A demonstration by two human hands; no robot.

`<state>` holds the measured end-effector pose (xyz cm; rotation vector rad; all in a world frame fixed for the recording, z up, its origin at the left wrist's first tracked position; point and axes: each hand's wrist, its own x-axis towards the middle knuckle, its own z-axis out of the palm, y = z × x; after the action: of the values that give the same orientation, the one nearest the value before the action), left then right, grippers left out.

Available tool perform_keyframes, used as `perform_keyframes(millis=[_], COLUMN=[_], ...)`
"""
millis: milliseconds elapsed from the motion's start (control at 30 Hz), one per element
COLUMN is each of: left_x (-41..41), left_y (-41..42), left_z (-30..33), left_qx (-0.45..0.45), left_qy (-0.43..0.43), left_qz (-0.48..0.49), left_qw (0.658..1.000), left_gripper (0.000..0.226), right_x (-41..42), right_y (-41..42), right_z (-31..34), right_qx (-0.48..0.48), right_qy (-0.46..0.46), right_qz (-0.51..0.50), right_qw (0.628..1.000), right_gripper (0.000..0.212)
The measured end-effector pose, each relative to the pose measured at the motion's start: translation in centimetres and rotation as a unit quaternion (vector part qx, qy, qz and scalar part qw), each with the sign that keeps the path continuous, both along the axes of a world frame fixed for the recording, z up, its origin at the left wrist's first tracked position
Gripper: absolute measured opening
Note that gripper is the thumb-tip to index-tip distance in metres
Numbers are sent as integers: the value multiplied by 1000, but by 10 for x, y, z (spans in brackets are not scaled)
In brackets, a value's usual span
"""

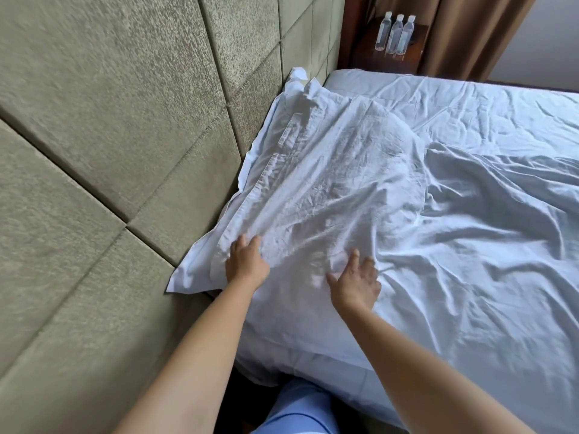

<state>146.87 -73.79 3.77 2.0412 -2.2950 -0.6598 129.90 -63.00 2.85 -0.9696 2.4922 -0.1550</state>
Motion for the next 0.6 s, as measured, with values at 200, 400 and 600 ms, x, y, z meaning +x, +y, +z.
perform_keyframes(millis=[200,400,600], left_x=[-13,-36,-45], left_y=[14,22,34], left_z=[-5,2,-5], left_qx=[29,16,89], left_qy=[-47,6,-91], left_qz=[-48,-156,-213], left_qw=[997,988,969], left_gripper=[67,62,69], right_x=[-5,1,-9], right_y=[15,25,44], right_z=[-1,2,-9], right_qx=[-99,-148,-75], right_qy=[0,-76,-188], right_qz=[-1,36,93], right_qw=[995,985,975], right_gripper=[32,45,35])
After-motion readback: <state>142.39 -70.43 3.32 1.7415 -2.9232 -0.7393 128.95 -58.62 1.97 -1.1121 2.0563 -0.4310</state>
